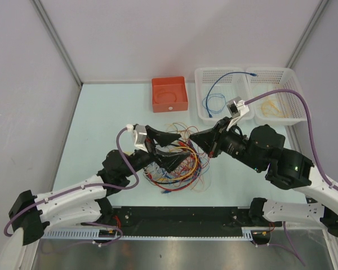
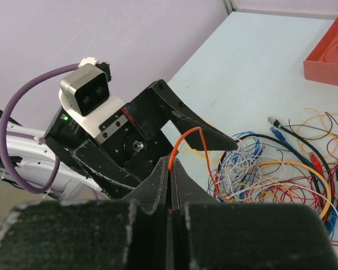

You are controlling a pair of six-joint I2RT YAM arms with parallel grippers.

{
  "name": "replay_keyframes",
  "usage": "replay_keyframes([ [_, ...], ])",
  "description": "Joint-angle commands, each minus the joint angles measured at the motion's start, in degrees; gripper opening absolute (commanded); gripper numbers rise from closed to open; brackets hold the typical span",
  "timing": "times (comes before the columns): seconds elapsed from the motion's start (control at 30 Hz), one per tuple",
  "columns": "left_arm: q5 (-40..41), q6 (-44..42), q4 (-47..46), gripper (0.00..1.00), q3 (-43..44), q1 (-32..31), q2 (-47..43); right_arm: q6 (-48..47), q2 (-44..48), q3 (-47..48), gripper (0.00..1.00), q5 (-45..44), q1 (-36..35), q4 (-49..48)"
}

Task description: Untangle the cables

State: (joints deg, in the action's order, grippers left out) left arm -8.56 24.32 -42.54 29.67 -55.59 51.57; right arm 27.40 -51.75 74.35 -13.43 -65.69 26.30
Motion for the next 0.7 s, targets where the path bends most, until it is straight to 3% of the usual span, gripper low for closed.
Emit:
replay_keyframes([
  [0.0, -2.87, -0.85, -7.10, 0.99, 0.82, -1.45, 3.79, 0.55, 0.86, 1.50, 0.00, 0.34, -0.67, 0.33],
  [0.2, -6.47, 2.58, -14.14, 1.00, 0.48, -2.67, 7.05, 0.20, 0.68, 1.42, 0.00, -0.54, -0.58, 1.12],
  [0.53, -7.00, 1.62, -14.33, 0.99, 3.64, -6.46, 13.02, -0.33, -1.34, 1.42, 0.00, -0.28, -0.75, 0.15],
  [0.67, -6.65, 1.09, -11.17, 0.86, 6.00, -6.90, 15.31, -0.50, -1.52, 1.42, 0.00, -0.02, -0.75, 0.06],
])
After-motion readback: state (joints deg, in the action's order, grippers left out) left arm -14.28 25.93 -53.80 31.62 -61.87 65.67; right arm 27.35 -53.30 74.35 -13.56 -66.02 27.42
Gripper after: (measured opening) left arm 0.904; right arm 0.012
